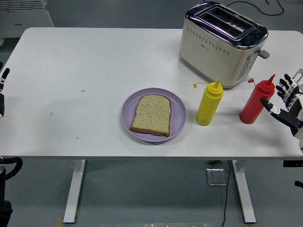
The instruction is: Pick up the cup,pour liquid into bread,place the cup on the desk
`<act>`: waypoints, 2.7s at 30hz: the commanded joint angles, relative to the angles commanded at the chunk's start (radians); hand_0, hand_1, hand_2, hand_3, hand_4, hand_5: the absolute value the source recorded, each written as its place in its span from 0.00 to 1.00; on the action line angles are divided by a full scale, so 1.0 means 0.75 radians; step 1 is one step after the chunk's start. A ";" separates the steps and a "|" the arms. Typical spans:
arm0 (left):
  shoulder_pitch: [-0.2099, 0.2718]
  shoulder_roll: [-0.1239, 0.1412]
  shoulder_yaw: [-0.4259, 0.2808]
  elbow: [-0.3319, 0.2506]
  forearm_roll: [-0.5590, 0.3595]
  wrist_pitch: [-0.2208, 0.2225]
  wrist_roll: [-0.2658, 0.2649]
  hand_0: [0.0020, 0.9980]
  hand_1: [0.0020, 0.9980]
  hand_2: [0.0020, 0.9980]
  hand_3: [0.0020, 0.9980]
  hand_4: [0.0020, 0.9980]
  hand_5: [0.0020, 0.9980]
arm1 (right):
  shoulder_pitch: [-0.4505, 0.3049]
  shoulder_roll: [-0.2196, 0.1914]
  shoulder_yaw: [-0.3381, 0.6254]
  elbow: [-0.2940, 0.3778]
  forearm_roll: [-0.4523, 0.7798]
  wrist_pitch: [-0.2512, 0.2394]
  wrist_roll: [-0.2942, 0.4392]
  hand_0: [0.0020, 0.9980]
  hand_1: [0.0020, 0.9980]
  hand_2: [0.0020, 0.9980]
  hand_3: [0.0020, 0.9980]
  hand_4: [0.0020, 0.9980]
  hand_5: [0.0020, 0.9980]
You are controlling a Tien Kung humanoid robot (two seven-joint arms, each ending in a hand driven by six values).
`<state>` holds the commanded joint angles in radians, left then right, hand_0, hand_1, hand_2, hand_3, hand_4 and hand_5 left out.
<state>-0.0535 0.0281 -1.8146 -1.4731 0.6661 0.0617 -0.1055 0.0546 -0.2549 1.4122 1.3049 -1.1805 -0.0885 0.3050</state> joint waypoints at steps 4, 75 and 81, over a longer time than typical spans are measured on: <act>0.001 0.000 0.002 0.001 0.000 0.000 0.001 0.72 0.75 0.77 0.68 0.67 1.00 | 0.021 0.002 -0.028 -0.010 0.012 -0.016 -0.001 0.99 0.95 1.00 1.00 0.93 0.26; 0.003 0.001 -0.021 0.002 0.004 0.006 0.000 0.72 0.75 0.76 0.68 0.67 1.00 | 0.279 -0.011 -0.298 0.100 0.362 -0.563 0.046 0.00 0.02 0.15 0.25 0.91 0.28; 0.005 -0.002 -0.021 0.002 0.004 0.006 0.000 0.72 0.75 0.76 0.68 0.67 1.00 | 0.363 -0.073 -0.315 0.174 0.286 -0.562 0.030 0.00 0.02 0.15 0.25 0.91 0.29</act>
<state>-0.0498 0.0267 -1.8304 -1.4716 0.6690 0.0660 -0.1056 0.3265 -0.3100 1.1758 1.4354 -0.9657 -0.5102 0.3272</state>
